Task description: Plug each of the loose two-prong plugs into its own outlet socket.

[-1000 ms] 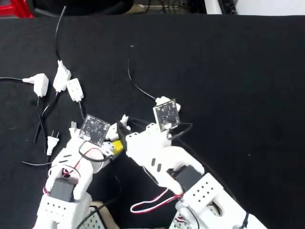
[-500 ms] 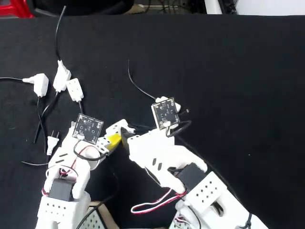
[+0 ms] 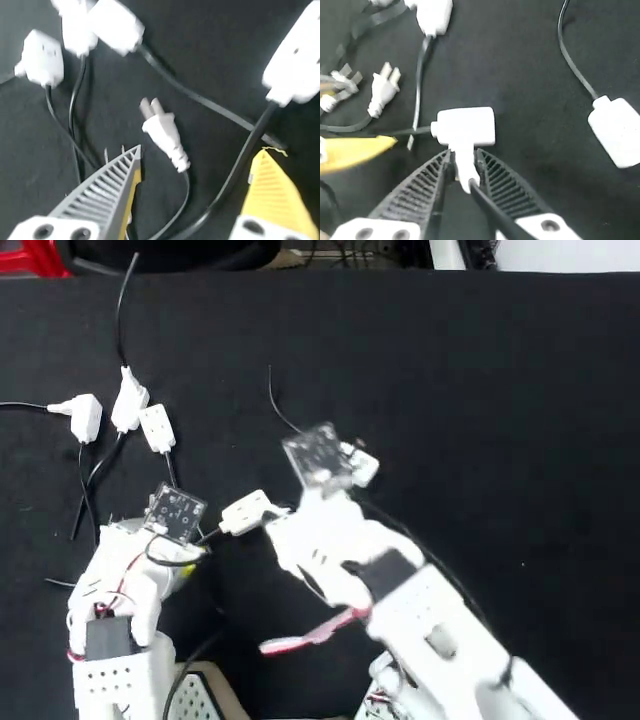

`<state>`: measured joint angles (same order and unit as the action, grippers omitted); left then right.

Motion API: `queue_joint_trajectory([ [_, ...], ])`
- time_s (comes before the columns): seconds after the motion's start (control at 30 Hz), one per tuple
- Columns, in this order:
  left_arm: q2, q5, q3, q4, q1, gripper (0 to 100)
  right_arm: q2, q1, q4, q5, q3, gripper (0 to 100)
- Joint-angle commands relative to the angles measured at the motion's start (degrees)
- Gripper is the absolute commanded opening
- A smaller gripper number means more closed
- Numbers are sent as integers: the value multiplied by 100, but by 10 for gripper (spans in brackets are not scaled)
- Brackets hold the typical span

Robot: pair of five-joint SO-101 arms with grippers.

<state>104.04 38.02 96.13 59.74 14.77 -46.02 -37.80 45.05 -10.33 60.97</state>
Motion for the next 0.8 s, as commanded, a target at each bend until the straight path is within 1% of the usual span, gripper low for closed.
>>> queue_joint_trajectory([
  [0.0,35,-70,66,123,277,332,1411,97,158,387,-1086,11],
  [0.07,35,-132,84,114,418,332,1930,105,158,563,-1376,11],
  [0.17,26,-141,119,114,549,332,2369,123,-97,624,-1587,11],
  [0.3,0,-141,127,114,541,332,2914,237,-273,659,-1877,11],
  [0.4,0,-141,127,123,558,332,3327,396,-264,932,-2211,11],
  [0.5,0,-141,127,123,558,332,3644,484,-264,985,-2527,11],
  [0.6,0,-141,127,123,558,332,3925,510,-255,1160,-2774,11],
  [0.77,0,-141,127,123,558,332,4338,510,-255,1169,-3020,11],
])
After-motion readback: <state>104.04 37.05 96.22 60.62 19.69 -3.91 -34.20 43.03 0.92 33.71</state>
